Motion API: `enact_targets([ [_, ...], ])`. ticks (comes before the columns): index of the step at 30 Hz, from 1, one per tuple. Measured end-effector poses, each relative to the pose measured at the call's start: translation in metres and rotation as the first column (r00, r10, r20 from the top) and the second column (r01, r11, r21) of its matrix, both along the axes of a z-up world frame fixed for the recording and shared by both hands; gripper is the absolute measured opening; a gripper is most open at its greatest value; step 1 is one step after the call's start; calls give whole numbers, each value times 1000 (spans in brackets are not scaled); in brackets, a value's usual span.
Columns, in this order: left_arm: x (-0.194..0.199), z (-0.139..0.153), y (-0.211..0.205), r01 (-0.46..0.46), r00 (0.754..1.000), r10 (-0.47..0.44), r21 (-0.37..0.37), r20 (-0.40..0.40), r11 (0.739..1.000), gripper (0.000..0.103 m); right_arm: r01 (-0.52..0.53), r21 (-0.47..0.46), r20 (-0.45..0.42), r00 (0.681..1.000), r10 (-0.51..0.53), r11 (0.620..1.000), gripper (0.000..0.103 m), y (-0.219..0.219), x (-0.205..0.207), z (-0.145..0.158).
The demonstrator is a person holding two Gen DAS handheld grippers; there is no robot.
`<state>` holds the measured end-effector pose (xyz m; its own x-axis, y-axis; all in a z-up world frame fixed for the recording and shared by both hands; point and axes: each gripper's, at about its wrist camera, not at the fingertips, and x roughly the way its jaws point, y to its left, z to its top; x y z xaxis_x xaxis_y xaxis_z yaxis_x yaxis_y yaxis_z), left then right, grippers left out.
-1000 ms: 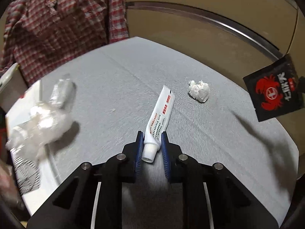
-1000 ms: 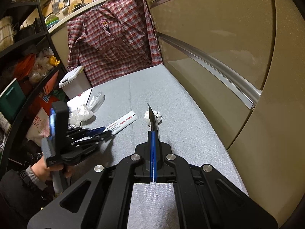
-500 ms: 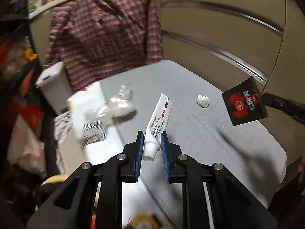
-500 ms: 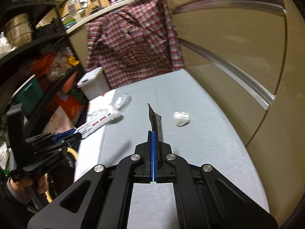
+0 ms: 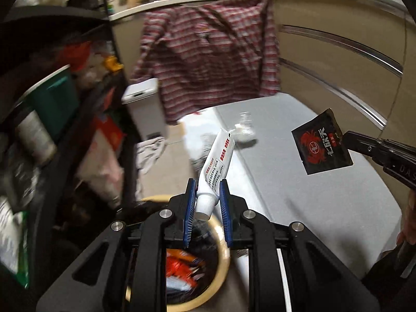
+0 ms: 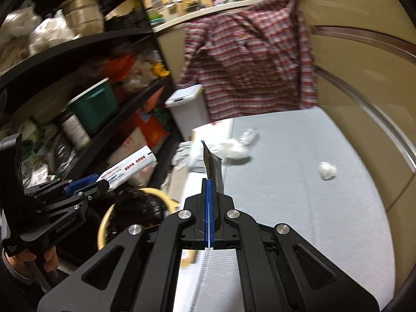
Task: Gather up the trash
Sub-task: 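Carry the white tube and the black packet over the bin with both tools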
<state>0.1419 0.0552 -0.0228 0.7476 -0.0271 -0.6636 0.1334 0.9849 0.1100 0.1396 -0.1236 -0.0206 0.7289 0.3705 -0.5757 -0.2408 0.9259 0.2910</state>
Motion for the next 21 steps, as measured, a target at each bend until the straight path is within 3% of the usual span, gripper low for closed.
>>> enact_targets([
  [12, -29, -13, 73, -180, 984, 180, -7, 18, 984, 19, -179, -31, -25, 984, 178, 983, 0, 98, -6, -8],
  [21, -23, -37, 122, -312, 949, 309, -55, -55, 949, 19, -248, -69, -59, 968, 245, 966, 0, 146, -4, -22],
])
